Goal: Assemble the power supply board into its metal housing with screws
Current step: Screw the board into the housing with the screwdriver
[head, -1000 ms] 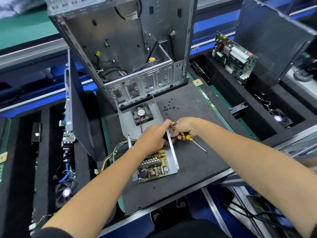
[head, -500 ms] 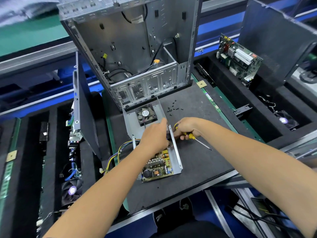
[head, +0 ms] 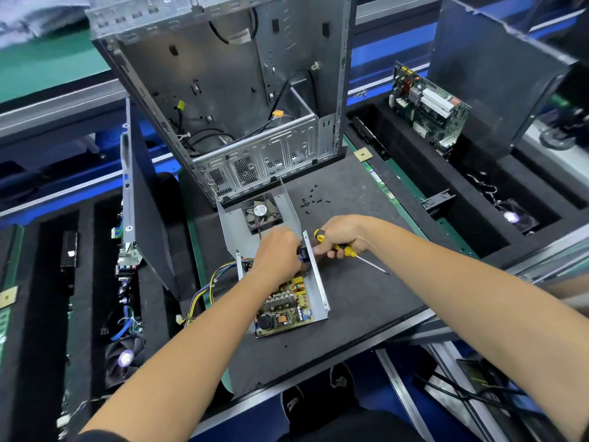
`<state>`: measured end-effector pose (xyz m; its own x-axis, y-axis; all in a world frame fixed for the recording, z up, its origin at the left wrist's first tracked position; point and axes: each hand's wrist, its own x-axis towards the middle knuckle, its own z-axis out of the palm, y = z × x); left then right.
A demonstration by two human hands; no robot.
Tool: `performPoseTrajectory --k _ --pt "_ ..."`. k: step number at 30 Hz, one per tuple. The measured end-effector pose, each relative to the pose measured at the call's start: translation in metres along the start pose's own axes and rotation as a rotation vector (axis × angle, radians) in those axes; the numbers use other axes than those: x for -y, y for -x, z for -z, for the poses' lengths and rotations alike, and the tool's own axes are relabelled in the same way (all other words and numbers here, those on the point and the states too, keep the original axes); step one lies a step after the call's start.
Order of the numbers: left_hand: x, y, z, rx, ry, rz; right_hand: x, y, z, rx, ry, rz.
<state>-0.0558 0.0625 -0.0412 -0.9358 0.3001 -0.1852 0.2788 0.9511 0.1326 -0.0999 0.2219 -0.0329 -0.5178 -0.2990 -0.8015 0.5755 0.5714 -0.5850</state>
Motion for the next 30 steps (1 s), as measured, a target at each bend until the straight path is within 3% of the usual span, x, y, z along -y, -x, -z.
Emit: performPoseTrajectory --k 9,18,27,30 --pt "-0.003 0.002 0.000 0.074 0.256 0.108 -0.001 0.002 0.001 -0.041 0.014 0.138" --pt "-0.015 0.012 0.006 -0.116 0.204 0.091 0.001 -0.008 0.005 0.001 0.280 0.261" --pt "-0.017 0.021 0.022 -0.007 0.484 0.145 0.001 -0.011 0.005 0.051 0.384 0.359" --pt "-0.026 0.024 0.021 0.012 0.430 0.171 0.000 -0.010 0.004 0.057 0.379 0.410"
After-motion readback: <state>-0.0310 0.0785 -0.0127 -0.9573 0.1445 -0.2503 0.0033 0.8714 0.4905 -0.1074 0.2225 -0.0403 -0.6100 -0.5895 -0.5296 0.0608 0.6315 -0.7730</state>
